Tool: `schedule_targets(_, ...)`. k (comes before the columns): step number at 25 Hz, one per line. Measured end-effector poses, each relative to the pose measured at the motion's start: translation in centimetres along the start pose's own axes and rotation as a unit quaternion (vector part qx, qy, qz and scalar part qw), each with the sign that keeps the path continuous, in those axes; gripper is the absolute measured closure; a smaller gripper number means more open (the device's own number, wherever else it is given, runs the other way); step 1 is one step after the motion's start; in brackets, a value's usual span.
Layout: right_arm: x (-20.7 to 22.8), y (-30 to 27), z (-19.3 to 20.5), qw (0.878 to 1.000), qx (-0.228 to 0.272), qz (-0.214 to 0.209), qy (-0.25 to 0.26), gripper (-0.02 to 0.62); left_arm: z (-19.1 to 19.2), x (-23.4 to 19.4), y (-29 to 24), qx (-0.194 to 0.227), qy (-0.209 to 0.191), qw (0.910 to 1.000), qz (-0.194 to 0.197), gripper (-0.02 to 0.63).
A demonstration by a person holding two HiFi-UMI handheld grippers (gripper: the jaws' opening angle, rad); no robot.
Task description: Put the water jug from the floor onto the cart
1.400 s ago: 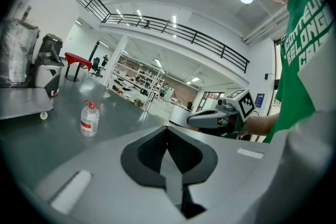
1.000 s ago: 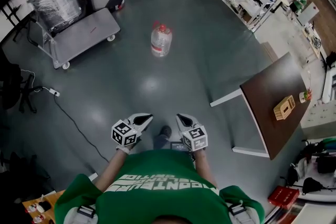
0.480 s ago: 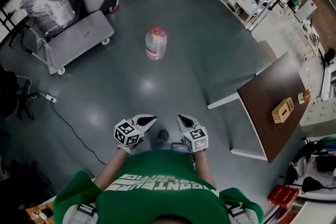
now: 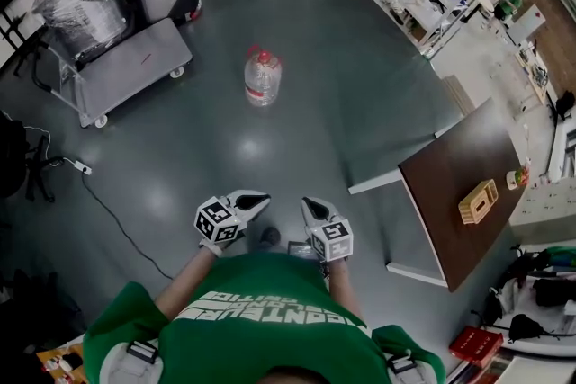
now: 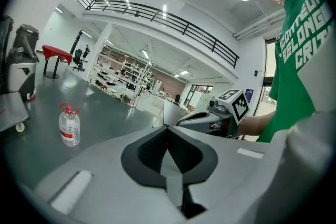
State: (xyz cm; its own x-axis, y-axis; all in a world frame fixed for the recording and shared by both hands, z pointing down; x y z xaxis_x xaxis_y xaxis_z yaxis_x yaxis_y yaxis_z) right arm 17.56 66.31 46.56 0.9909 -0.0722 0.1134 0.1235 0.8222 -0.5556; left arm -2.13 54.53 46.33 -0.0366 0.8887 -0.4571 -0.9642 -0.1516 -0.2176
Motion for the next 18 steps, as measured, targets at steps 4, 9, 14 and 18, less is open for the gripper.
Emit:
schedule_targets(4,2.1,-0.7,0.0,1.0,0.009,0.001,-0.003,0.608,-0.7,-0.7,-1.7,-0.002,-0.006,1.0,-0.003,0.598)
schedule_targets(9,5.3,-0.8,-0.3,1.0,0.017,-0.002,-0.007,0.607,-1.8,-0.7,-4.8,0.004,-0.013,0.9999,0.001,0.598)
schedule_targets(14,7.8,-0.8,-0.5,1.0,0.013,-0.007,-0.004,0.608,-2.2,-1.0,-6.8,0.016,-0.01,0.9998,-0.011,0.6)
schedule_targets(18,8.3,-1.2,-0.3,1.0,0.006,-0.017,-0.002,0.608,-1.7,-0.7,-6.4,0.019,-0.006,0.9996,-0.019,0.6)
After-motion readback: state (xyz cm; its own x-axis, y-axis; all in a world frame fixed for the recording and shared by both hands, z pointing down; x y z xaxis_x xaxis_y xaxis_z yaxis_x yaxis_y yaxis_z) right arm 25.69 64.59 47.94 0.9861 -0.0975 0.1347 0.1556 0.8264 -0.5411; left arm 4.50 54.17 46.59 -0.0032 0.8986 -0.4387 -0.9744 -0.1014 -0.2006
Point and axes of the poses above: the fingertips, and each gripper's own axes: y backward along the fingers, x to its right, z out of its underside, the point moved 10 cm from there along y, backward along the fingers, and after that the axes turned 5 degrees about z, right-handed, at the moved point
